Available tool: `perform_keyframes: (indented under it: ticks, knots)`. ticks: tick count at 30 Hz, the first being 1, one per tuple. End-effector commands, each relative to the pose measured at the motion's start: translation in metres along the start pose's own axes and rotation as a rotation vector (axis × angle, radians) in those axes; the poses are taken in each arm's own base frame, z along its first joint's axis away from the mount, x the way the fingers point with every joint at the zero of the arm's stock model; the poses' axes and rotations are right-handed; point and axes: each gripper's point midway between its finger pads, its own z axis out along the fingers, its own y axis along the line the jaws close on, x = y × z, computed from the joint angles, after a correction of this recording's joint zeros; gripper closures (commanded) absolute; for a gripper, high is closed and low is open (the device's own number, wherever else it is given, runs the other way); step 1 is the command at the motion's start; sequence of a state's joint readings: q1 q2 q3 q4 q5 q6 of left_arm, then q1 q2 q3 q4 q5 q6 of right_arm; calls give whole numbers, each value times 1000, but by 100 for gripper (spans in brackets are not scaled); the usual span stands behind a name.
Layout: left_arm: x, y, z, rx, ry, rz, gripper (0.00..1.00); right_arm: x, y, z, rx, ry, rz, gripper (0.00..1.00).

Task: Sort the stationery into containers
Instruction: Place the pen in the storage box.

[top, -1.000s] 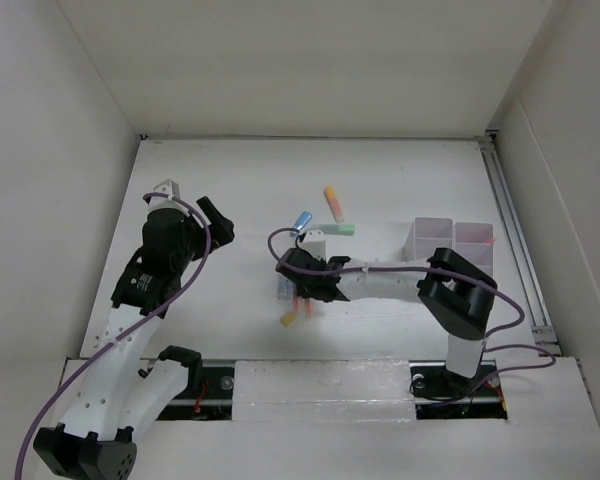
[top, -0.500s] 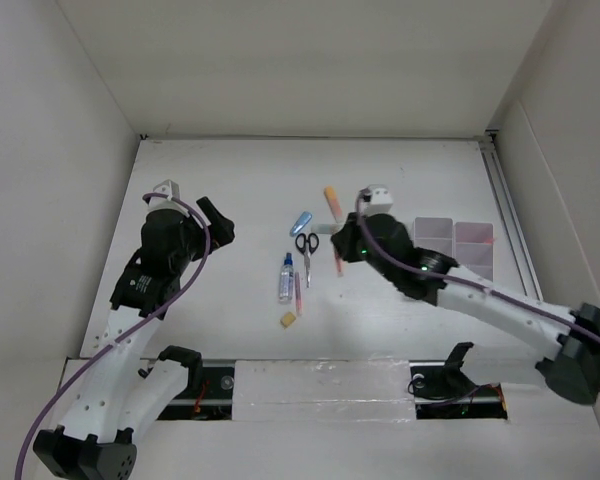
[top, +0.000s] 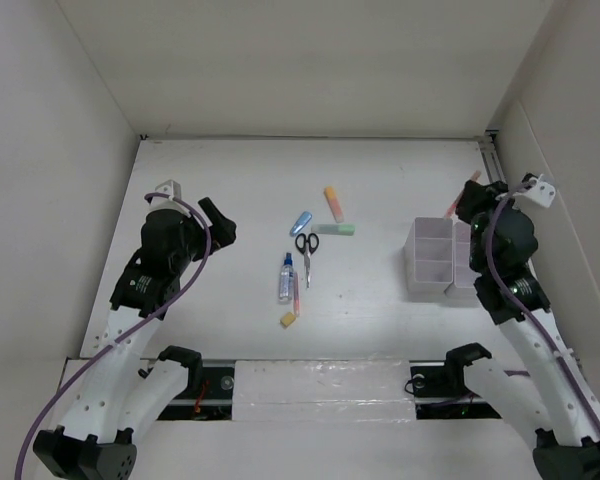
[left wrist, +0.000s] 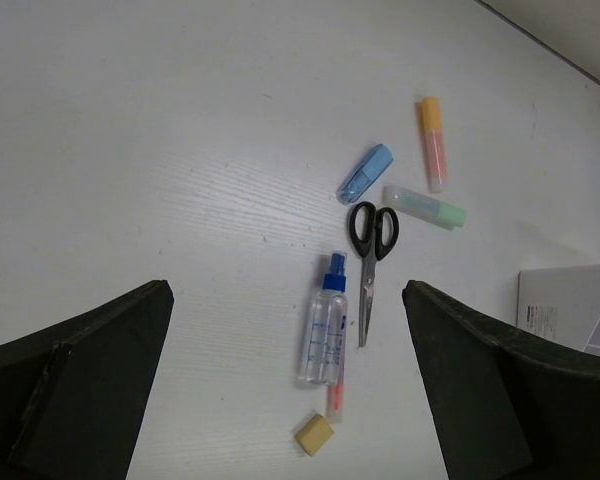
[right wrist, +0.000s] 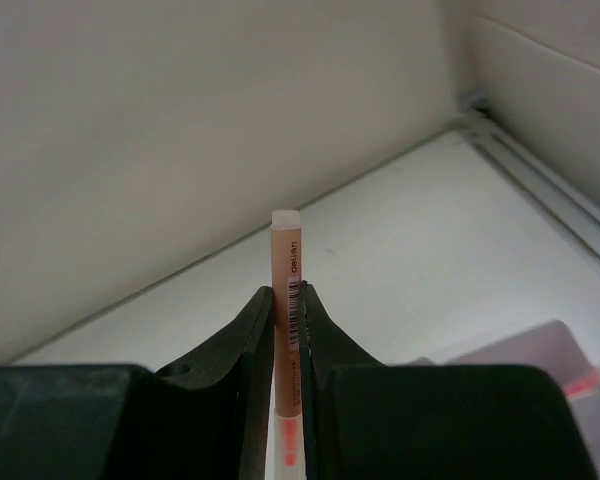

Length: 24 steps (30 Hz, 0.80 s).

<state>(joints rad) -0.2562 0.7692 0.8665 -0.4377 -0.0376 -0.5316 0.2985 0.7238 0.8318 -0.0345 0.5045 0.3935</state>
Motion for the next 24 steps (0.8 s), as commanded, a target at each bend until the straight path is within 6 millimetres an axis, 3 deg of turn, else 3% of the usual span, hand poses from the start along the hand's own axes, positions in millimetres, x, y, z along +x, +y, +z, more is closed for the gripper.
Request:
perform_keyframes:
  ticks: [1, 2, 6, 11, 16, 24]
  knots:
    - [-15, -13, -4, 48, -47, 11, 0, -14, -56, 10, 331, -85, 94, 100]
    - [-16, -13, -6, 53, -54, 10, 0, -19, -73, 11, 410, -123, 97, 100]
    - [-18, -14, -9, 59, -62, 10, 0, -27, -105, 11, 588, -194, 138, 100]
    - [-18, -14, -9, 59, -62, 10, 0, -34, -134, 11, 765, -250, 128, 100]
    - [-18, -14, -9, 59, -62, 10, 0, -7, -159, 22, 932, -206, 53, 100]
    - [-16, -13, -6, 54, -54, 10, 0, 13, -171, 32, 996, -203, 29, 100]
